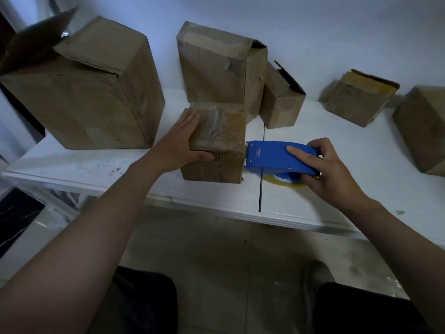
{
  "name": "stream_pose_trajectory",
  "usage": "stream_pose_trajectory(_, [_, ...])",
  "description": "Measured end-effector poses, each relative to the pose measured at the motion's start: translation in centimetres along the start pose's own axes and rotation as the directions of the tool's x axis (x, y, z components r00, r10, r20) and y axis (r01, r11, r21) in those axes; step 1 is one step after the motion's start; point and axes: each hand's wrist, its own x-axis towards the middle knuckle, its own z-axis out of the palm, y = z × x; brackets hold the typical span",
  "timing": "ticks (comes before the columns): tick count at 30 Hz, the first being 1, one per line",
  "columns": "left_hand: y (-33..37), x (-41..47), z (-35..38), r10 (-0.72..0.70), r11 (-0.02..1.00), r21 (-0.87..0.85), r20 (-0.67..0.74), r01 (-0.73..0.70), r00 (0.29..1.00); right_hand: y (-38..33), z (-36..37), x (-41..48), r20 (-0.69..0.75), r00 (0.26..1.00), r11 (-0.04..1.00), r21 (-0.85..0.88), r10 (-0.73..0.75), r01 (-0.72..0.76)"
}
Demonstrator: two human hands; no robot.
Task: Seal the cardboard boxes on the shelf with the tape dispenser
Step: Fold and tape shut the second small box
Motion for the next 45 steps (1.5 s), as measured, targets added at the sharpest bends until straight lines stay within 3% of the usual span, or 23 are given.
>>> stream_pose_trajectory(4, [-0.1,-1.2,0.6,-0.072,0.931,-0.362,-0.067,0.042,0.995,0.0,0.1,0.3,0.012,1.0,1.0,0.02,0.017,-0.018])
stream_pose_trajectory(8, [1.2,-1.6,1.9,-0.256,0.743,-0.661,-0.144,0.099,0.956,-0.2,0.4,0.3,-0.005,1.0,0.999,0.037,0.026,-0.026])
stream_pose_trajectory(9, [1.2,-1.5,2.3,-0.314,0.672,-0.73,-0.129,0.124,0.94,-0.2,0.5,0.2,-0.006,1.0,0.999,0.04,0.031,-0.031])
stream_pose_trajectory(12, [0.5,-1.2,2.7,-0.478,0.281,-0.937,0.051,0.208,0.877,-0.4,0.7,0.1,-0.003,0.999,0.998,0.05,0.047,-0.047])
stream_pose_trajectory(13, [0.2,-1.1,2.8,-0.48,0.236,-0.947,0.081,0.218,0.873,-0.5,0.8,0.0,-0.001,0.999,0.997,0.054,0.049,-0.049])
stream_pose_trajectory(15, [-0.1,-1.1,2.9,-0.448,0.256,-0.934,0.115,0.251,0.886,-0.6,0.9,0.0,0.0,0.999,0.997,0.056,0.05,-0.05])
stream_pose_trajectory(17, [0.3,-1.5,2.8,-0.459,0.432,-0.84,0.109,0.328,0.882,-0.6,1.0,0.1,-0.002,0.999,0.997,0.056,0.045,-0.045])
stream_pose_trajectory(18, [0.3,-1.5,2.7,-0.493,0.567,-0.742,0.043,0.358,0.869,-0.6,0.9,0.2,-0.001,0.999,0.998,0.054,0.04,-0.04])
stream_pose_trajectory(20, [-0.3,-1.5,2.4,-0.466,0.836,-0.429,-0.22,0.344,0.857,-0.9,0.8,0.3,0.006,1.0,0.999,0.047,0.025,-0.026])
stream_pose_trajectory(22, [-0.2,-1.6,2.0,-0.267,0.962,-0.064,-0.415,0.265,0.87,-1.3,0.9,0.4,0.014,1.0,0.999,0.03,-0.014,0.013])
stream_pose_trajectory(24, [0.8,-1.3,2.1,-0.077,0.954,0.24,-0.378,0.179,0.923,-2.0,1.3,0.6,0.026,0.998,0.998,0.035,-0.053,0.052])
stream_pose_trajectory(26, [2.2,-0.8,2.6,-0.044,0.934,0.328,-0.29,0.143,0.956,-2.5,1.7,0.8,0.042,0.997,0.997,0.041,-0.072,0.07])
stream_pose_trajectory(29, [4.0,0.0,3.6,-0.076,0.93,0.335,-0.221,0.149,0.972,-2.9,1.9,1.2,0.051,0.995,0.996,0.033,-0.086,0.084])
stream_pose_trajectory(45, [3.6,0.2,4.3,-0.064,0.893,0.411,-0.283,0.181,0.957,-1.7,-0.5,0.6,-0.061,0.994,0.995,-0.032,-0.094,0.092])
